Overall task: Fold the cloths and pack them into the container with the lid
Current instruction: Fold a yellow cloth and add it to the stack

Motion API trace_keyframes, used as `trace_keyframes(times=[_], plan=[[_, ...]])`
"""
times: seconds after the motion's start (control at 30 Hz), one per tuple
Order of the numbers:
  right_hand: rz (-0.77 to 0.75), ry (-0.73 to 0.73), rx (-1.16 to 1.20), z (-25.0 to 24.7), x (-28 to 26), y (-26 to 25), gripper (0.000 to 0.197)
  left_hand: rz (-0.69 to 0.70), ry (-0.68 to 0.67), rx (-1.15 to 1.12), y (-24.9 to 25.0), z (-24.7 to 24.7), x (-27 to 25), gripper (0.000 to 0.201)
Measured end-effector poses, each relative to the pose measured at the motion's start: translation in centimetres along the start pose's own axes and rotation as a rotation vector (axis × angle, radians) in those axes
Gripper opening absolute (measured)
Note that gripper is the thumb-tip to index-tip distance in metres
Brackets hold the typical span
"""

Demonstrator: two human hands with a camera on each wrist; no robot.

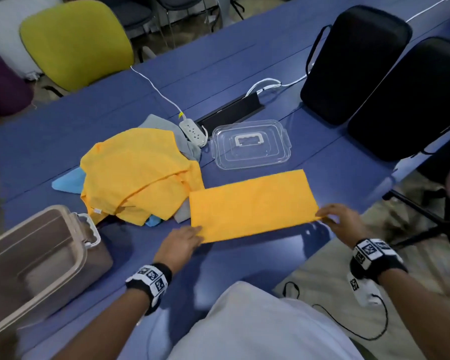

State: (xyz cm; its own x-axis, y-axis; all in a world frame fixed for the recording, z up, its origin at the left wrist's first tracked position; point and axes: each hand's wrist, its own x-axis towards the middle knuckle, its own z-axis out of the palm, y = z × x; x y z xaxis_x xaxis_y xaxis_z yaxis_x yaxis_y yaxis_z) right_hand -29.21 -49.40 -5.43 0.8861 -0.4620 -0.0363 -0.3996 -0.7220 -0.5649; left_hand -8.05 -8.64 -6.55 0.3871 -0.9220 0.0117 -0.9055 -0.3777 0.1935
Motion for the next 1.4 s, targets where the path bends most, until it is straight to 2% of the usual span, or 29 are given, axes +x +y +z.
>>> trace_keyframes(times=[0.07, 0.1, 0.17, 0.23, 0.3, 0.37, 0.5, 0.63, 0.8, 0.87, 0.93, 1.0, 1.07, 1.13, 1.17, 1.27, 1.33, 1.4], plan=[[0.014, -0.200, -0.098, 2.9, -1.8, 1.8, 0.016, -0.073, -0.232, 0.039, 0.8, 3.7, -1.5, 0.034], [0.002, -0.246, -0.122, 4.0, -2.6, 2.6, 0.018, -0.114, -0.285, 0.050, 1.2, 4.7, -1.9, 0.035], [0.019, -0.271, -0.143, 4.9, -3.6, 3.7, 0.021, -0.161, -0.286, 0.036, 1.9, 5.2, -2.3, 0.024], [0.034, -0.274, -0.157, 4.8, -3.5, 3.9, 0.016, -0.178, -0.284, 0.029, 2.6, 4.5, -2.2, 0.014], [0.041, -0.238, -0.161, 4.3, -2.5, 3.8, 0.009, -0.210, -0.267, -0.034, 3.1, 3.5, -1.4, 0.024], [0.063, -0.190, -0.162, 3.9, -0.5, 3.6, 0.009, -0.309, -0.250, -0.122, 2.9, 2.5, 0.2, 0.032], [0.206, -0.084, -0.018, 4.2, 4.5, 2.5, 0.028, -0.475, -0.156, -0.223, 0.7, 1.7, 4.1, 0.030], [0.287, -0.163, 0.015, 5.5, 8.5, 1.6, 0.045, -0.620, -0.256, -0.189, -1.8, 1.2, 7.6, 0.045], [0.310, -0.300, -0.124, 6.7, 10.7, 2.2, 0.038, -0.649, -0.431, -0.041, -3.3, 1.7, 9.0, 0.038], [0.305, -0.316, -0.144, 6.4, 11.1, 2.0, 0.029, -0.691, -0.398, -0.055, -3.8, 1.9, 9.1, 0.035], [0.313, -0.298, -0.097, 5.9, 11.5, 2.3, 0.021, -0.764, -0.314, -0.191, -4.5, 1.9, 9.2, 0.033], [0.339, -0.270, 0.016, 5.4, 12.1, 2.7, 0.017, -0.845, -0.204, -0.413, -5.2, 2.0, 9.2, 0.029], [0.392, -0.245, 0.151, 4.9, 12.7, 3.0, 0.018, -0.984, -0.068, -0.683, -5.7, 2.0, 9.3, 0.026], [0.420, -0.221, 0.257, 4.6, 13.0, 2.7, 0.024, -1.111, 0.075, -0.972, -5.6, 1.9, 9.6, 0.040], [0.423, -0.204, 0.285, 4.6, 13.0, 2.4, 0.026, -1.142, 0.119, -1.044, -5.2, 1.7, 10.0, 0.043], [0.423, -0.121, 0.274, 4.7, 12.7, 0.6, 0.023, -1.116, 0.121, -0.977, -4.3, 1.5, 10.9, 0.041], [0.403, -0.067, 0.284, 4.8, 12.2, -1.2, 0.018, -1.021, 0.116, -0.846, -3.2, 0.8, 11.5, 0.036], [0.340, -0.046, 0.351, 4.9, 11.7, -3.8, 0.013, -0.919, 0.178, -0.818, -1.6, -0.2, 12.3, 0.029]])
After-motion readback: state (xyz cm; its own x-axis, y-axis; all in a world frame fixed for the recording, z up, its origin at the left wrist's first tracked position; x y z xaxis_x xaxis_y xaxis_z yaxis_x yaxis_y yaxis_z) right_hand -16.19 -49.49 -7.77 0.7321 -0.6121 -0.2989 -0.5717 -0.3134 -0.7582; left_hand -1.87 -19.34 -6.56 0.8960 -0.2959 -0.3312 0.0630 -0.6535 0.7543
